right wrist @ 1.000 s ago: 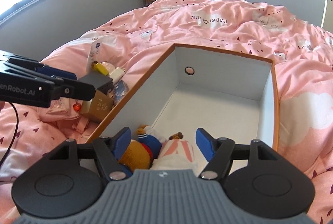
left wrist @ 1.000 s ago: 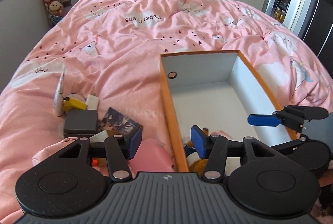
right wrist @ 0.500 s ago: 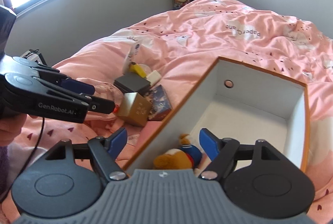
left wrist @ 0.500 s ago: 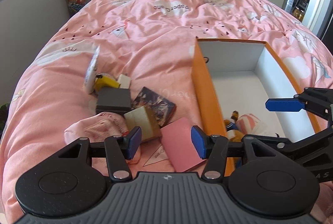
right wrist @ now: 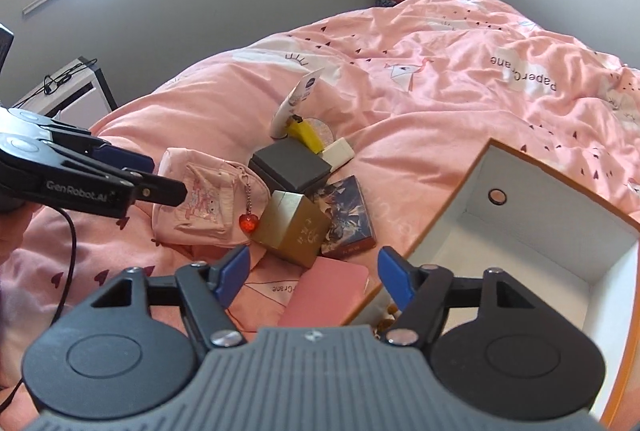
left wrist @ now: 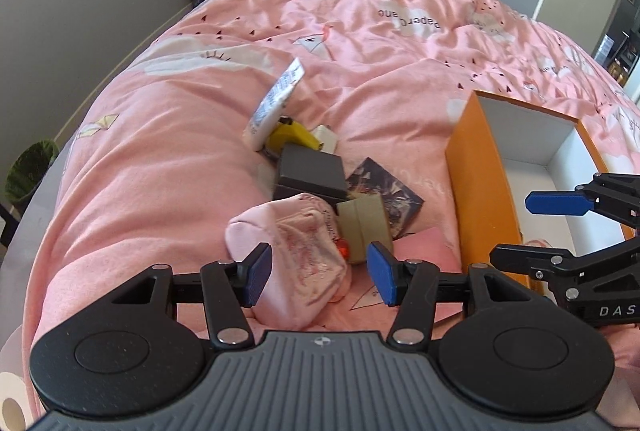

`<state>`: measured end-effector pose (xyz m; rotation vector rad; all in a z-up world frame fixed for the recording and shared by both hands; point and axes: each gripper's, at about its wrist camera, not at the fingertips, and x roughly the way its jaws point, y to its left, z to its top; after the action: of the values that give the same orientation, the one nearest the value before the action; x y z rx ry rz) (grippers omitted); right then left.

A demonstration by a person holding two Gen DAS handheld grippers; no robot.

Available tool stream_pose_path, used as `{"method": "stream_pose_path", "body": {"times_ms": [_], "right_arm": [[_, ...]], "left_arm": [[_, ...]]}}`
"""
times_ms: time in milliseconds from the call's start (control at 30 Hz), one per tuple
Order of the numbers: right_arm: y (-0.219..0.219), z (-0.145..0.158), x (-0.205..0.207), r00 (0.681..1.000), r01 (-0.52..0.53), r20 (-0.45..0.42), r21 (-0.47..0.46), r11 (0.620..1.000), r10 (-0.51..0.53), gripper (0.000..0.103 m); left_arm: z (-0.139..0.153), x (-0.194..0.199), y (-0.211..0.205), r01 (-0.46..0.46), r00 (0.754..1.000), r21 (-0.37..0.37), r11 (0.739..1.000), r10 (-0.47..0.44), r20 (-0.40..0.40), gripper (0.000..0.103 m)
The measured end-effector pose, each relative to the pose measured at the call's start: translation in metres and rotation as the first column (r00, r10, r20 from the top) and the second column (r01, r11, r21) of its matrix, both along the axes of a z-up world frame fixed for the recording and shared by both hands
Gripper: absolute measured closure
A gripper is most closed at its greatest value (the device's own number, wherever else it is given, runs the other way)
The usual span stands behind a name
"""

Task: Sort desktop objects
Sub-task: 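Move both grippers back from the box to the pile, then grasp the pink backpack with left gripper while right grasps the pink wallet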

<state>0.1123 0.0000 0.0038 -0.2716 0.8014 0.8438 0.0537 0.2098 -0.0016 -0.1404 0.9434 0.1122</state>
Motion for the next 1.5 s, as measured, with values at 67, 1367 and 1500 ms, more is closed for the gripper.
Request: {"method": "stream_pose_path", "body": {"times_ms": [67, 1367, 1500], "right_arm": [[0.007, -0.002, 0.006, 1.000, -0.015, -0.017, -0.002, 1.000, 0.015, 0.038], [0.129, -0.120, 0.113, 0.850, -0.508, -0.448, -0.563, 0.653, 0.275, 0.034], [0.127, -0.125, 0.122, 0.829, -0.502, -0.521, -0.531, 0.682, 0.205, 0.035]], "left_arm": [[-0.004, 0.002, 0.009, -0.017, 1.000, -0.017, 1.000, 0.017, -0.013, 0.041], [-0.044, 0.091, 0.023, 0.342, 0.879, 0.012, 0.940, -0.316, -0.358, 0.055], [-0.039, 0.079, 0.025, 0.296, 0.902, -0.001, 0.955, -0.279, -0.330, 0.060]]}}
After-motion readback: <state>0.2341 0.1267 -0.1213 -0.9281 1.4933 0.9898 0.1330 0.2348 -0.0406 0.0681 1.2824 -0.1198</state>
